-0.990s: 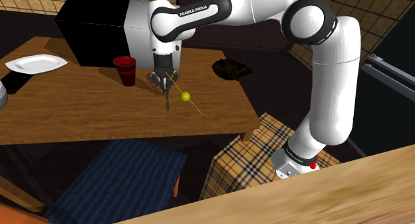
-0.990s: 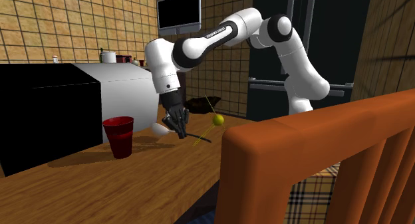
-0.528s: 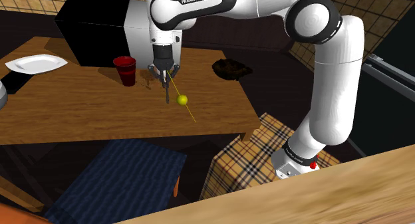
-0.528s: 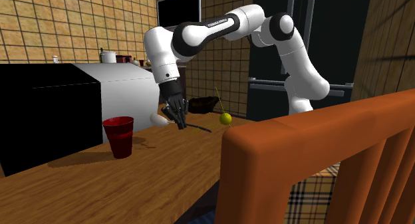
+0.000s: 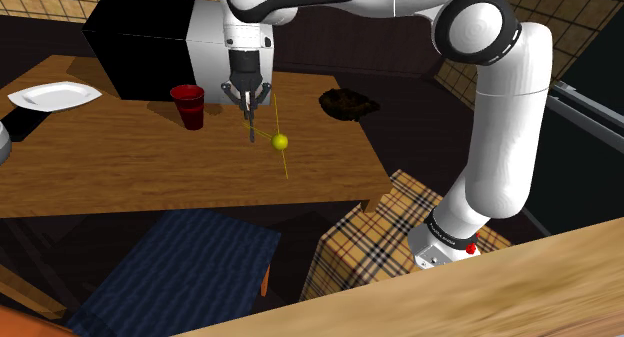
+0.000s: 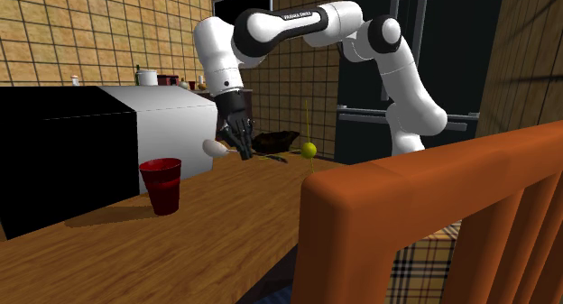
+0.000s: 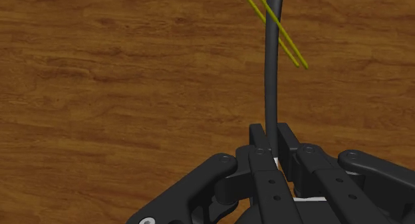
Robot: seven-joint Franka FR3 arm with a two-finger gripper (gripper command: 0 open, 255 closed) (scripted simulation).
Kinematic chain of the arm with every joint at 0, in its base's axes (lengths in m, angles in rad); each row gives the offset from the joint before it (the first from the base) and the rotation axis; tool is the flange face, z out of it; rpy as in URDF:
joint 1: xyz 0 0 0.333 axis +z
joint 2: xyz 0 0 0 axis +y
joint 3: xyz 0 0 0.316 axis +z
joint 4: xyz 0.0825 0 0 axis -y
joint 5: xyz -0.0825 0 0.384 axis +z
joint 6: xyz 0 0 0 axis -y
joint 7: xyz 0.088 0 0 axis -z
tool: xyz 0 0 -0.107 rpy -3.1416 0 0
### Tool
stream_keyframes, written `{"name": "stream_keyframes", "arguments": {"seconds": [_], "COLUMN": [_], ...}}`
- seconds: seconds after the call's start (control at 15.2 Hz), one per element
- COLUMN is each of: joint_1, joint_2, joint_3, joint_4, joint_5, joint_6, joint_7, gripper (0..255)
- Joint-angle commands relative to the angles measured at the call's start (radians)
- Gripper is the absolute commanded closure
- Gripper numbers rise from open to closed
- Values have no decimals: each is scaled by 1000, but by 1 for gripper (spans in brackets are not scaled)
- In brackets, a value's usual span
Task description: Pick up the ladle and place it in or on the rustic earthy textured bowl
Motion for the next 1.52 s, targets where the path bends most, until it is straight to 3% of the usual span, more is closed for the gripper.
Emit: {"name": "stream_keyframes", "arguments": {"seconds": [0.0,0.86,1.45], "joint_1": [1,9,-145], "joint_2": [-3,0,-219], "joint_3": [1,6,-50], "joint_4": [21,192,-99], "joint_5": [1,1,31], "joint_6": [-24,-189,-145], "joint_7": [5,32,-169], "gripper": [255,255,255]}}
